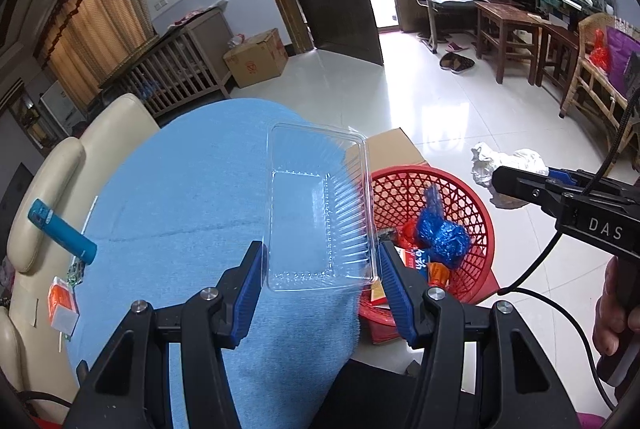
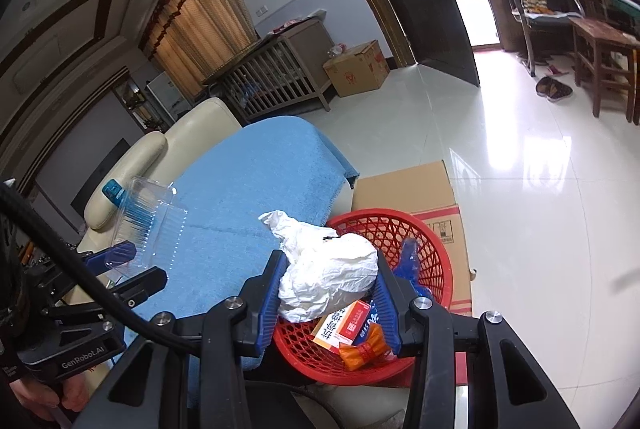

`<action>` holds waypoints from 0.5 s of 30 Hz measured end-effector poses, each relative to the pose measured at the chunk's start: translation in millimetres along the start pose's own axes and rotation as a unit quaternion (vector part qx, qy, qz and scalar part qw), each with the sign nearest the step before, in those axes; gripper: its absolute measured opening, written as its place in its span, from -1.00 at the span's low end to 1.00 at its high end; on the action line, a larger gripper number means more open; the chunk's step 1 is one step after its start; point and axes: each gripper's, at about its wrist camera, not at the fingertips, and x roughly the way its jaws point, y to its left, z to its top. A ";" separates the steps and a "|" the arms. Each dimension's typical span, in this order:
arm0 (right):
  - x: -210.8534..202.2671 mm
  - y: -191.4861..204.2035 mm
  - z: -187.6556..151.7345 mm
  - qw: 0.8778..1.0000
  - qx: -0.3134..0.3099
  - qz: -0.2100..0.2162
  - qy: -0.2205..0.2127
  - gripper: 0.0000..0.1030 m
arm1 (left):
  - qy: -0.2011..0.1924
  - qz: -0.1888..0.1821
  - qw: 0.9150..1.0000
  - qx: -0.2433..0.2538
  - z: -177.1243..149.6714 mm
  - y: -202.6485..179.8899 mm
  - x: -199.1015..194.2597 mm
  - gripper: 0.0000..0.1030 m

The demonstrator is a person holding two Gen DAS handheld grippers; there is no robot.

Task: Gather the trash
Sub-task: 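Carry the tissue and clear tray over the red basket with both tools, then open both tools to drop the tissue and tray into the red basket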

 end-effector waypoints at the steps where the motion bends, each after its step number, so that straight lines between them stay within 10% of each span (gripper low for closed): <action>1: 2.0 -2.9 -0.6 1.000 0.005 0.001 0.002 -0.12 | 0.002 -0.006 1.000 0.001 0.2 -1.4 2.7 0.14; 15: 57.6 -42.1 -3.3 0.994 0.088 0.029 0.051 -0.06 | 0.047 -0.140 0.988 -0.039 4.3 -4.3 61.2 0.17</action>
